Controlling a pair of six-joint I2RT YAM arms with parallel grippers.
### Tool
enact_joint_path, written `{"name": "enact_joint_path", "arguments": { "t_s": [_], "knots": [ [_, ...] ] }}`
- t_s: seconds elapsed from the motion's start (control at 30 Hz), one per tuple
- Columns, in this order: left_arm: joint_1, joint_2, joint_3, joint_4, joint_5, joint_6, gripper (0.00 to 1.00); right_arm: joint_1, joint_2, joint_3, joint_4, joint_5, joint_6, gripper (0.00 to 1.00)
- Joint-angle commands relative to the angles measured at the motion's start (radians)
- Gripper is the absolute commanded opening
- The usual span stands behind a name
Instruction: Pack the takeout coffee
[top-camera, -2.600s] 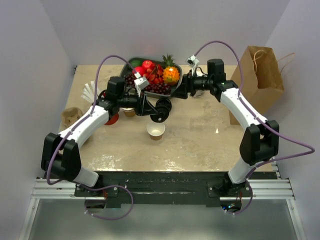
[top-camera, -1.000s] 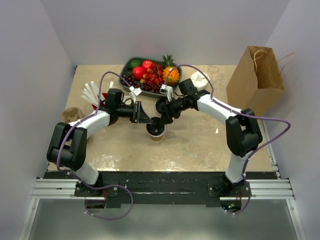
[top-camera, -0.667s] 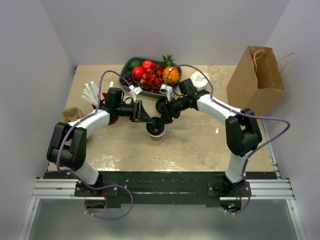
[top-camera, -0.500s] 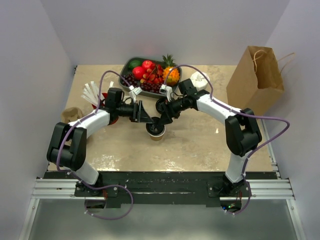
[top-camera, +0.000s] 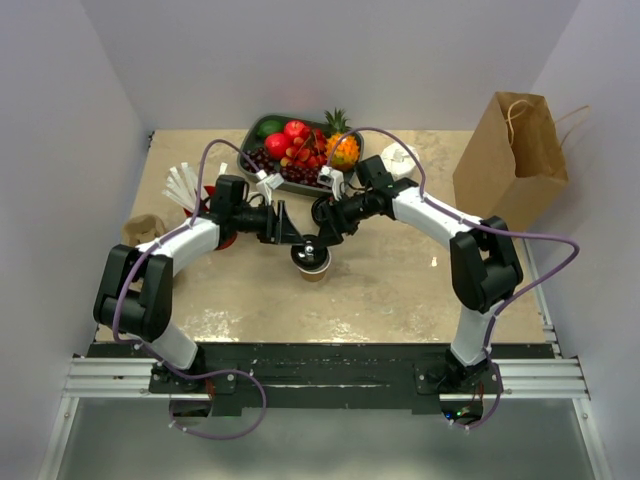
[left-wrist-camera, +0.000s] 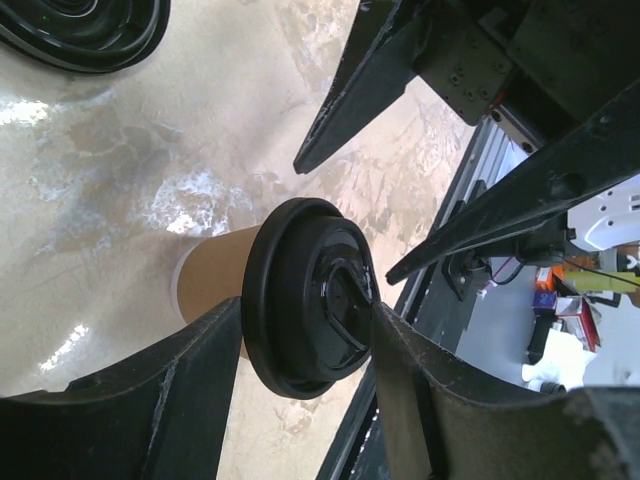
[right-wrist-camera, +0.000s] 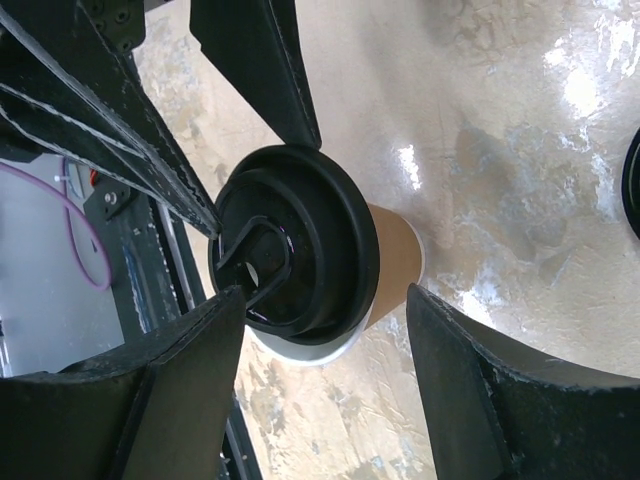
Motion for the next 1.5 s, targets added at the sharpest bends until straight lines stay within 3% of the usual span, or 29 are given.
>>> {"name": "enact_joint_path", "arguments": {
  "t_s": [0.0,0.73,1.47],
  "knots": [
    [-0.01,-0.015,0.033,-0.009,-0.022,0.031,0.58,0.006,0.012,0.044,0.025,0.018,0.046,0.68],
    [-0.067,-0.012,0.068,-0.077,-0.12,0.131,0.6,0.007,-0.014,0.033,-0.02,0.053,0.026,0.68],
    [-0.117,-0.044,0.045,-0.058,-0.073,0.122,0.59,0.009,-0.047,0.024,-0.053,0.074,0.003,0.68]
  ]
}}
